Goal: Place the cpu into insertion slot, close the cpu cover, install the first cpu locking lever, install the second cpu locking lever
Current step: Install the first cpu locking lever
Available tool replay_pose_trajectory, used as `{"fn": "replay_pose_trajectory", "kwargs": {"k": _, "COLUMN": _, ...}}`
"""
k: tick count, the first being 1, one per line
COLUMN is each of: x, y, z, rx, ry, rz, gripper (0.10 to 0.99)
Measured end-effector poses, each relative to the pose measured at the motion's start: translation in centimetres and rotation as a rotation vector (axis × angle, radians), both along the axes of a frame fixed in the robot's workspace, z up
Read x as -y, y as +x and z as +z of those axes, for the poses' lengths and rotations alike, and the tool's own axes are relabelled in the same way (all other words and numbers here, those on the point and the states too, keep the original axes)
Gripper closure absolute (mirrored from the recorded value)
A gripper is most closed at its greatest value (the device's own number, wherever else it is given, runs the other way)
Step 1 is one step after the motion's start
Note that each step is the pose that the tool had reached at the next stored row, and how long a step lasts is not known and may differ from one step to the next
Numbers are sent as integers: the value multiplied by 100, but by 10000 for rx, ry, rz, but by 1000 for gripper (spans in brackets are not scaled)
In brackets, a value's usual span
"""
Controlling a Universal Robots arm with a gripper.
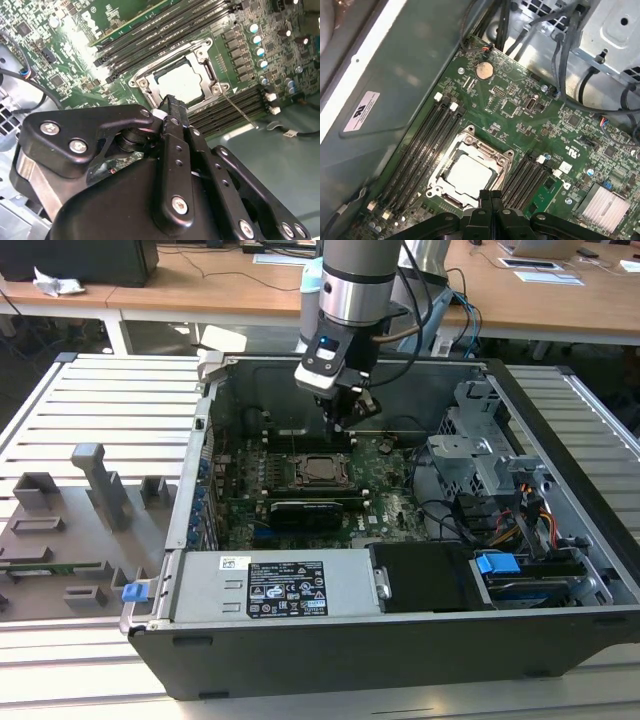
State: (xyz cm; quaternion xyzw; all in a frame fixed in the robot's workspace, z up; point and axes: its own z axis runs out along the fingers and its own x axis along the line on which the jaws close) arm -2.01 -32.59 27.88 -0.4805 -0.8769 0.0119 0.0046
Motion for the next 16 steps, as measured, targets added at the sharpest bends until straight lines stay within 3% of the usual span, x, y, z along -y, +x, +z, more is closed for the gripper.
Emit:
{"fn": "replay_pose_trajectory", "kwargs": {"k": 8, "x": 0, "y": 0, "z": 0, "rx": 0, "ry": -1, "rz": 1195, "gripper": 976}}
{"fn": "replay_pose_trajectory", "kwargs": {"k": 16, "x": 0, "y": 0, "z": 0, "rx": 0, "ry": 0, "rz": 1991, "gripper": 976}}
